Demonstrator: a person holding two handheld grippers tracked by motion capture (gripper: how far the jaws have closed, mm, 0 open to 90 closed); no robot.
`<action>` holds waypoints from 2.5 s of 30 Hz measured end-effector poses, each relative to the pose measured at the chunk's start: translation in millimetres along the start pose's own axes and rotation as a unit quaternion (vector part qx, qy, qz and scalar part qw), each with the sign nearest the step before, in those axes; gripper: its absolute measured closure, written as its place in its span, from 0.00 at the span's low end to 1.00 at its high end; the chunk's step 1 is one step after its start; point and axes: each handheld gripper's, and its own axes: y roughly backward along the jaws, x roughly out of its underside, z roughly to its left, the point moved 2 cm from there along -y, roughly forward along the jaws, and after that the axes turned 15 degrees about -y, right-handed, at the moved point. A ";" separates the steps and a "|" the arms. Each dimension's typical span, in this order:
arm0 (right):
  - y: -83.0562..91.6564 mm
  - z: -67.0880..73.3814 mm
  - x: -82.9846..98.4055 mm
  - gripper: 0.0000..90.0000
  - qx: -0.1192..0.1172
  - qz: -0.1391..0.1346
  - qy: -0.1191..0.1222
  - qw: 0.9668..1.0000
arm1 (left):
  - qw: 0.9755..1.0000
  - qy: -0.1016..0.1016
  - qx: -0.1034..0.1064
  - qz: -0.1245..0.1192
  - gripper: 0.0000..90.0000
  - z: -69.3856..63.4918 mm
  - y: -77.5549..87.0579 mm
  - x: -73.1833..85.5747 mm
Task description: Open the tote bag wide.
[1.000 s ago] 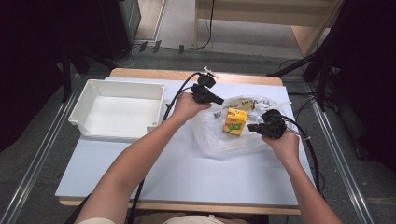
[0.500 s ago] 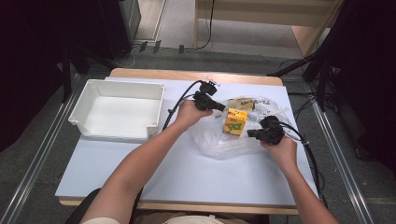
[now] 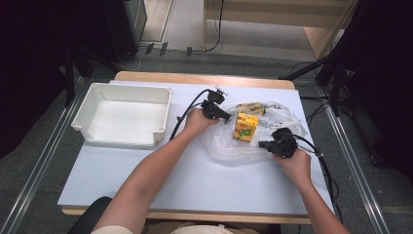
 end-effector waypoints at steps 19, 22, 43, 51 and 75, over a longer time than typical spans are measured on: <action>25.1 -1.1 40.5 1.00 -0.002 -0.005 0.030 1.000 | 0.999 0.020 -0.025 -0.002 1.00 5.5 3.9 2.2; 28.4 -0.4 46.0 1.00 -0.002 -0.005 0.029 1.000 | 1.000 0.021 -0.021 -0.006 1.00 4.8 4.4 3.9; 38.6 5.6 53.3 0.98 -0.024 -0.007 0.028 0.999 | 0.999 0.032 -0.022 -0.036 1.00 2.4 21.6 2.7; 45.2 11.2 40.4 0.97 -0.029 -0.038 0.012 0.999 | 0.999 -0.003 -0.012 -0.051 1.00 -14.0 41.0 -8.8; 62.9 28.7 30.6 0.68 -0.038 -0.063 0.002 0.997 | 0.996 -0.041 0.028 -0.072 0.69 -41.8 80.0 -1.0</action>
